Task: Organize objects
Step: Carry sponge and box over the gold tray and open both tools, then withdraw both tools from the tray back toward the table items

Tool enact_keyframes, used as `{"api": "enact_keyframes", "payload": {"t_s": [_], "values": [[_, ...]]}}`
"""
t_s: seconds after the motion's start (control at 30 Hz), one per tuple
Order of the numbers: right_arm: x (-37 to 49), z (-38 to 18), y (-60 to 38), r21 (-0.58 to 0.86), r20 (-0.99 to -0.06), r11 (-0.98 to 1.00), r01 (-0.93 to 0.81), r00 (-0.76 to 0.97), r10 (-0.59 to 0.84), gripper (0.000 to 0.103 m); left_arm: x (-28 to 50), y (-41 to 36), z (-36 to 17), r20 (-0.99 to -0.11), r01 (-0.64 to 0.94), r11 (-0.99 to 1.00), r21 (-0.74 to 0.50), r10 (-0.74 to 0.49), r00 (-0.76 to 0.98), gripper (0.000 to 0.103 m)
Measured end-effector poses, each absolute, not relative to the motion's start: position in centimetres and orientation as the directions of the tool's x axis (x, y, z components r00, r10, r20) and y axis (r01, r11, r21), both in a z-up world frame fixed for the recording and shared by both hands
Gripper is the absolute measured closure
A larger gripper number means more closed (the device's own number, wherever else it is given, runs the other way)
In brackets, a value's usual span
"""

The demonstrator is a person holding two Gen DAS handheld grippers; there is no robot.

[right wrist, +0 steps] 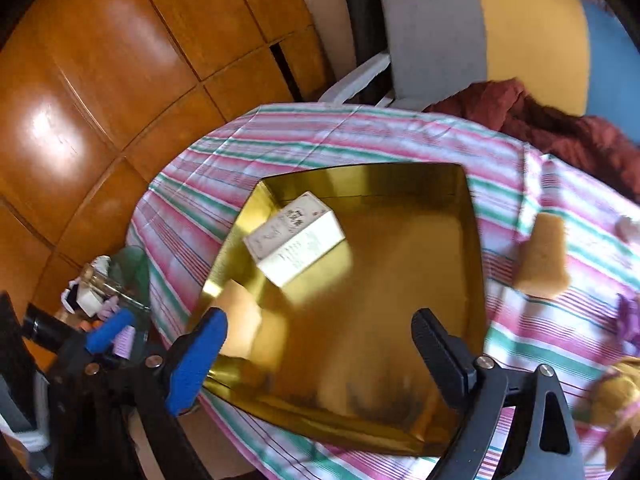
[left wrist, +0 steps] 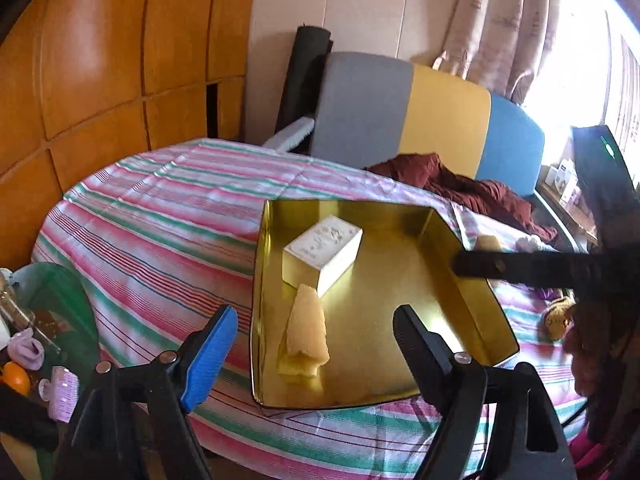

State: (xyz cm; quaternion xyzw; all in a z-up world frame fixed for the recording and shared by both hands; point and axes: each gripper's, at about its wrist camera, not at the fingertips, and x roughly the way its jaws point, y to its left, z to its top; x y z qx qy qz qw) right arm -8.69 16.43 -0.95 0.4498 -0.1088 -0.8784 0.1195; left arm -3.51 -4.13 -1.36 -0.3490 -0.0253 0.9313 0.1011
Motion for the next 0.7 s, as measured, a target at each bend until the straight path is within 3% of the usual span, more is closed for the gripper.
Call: {"api": "enact_keyframes", "payload": {"t_s": [0.3,0.7], "values": [[-3.0,0.2,19.8,0.203,-0.711,-0.978,0.048,-0.68,-0.181,0.001,-3.7,-3.6,-1.1,-0.662,-0.135,-0.983,-0.121,0.182,-0.728,0.023],[1.9,-0.7,22.1,0.055,-0.698,-0.998,0.034,-0.713,-0.063,0.0,-1.8,-1.1,0.5,-0.632,-0.228,-0.968,-0.109,0.245,-0.736,0.023]]}}
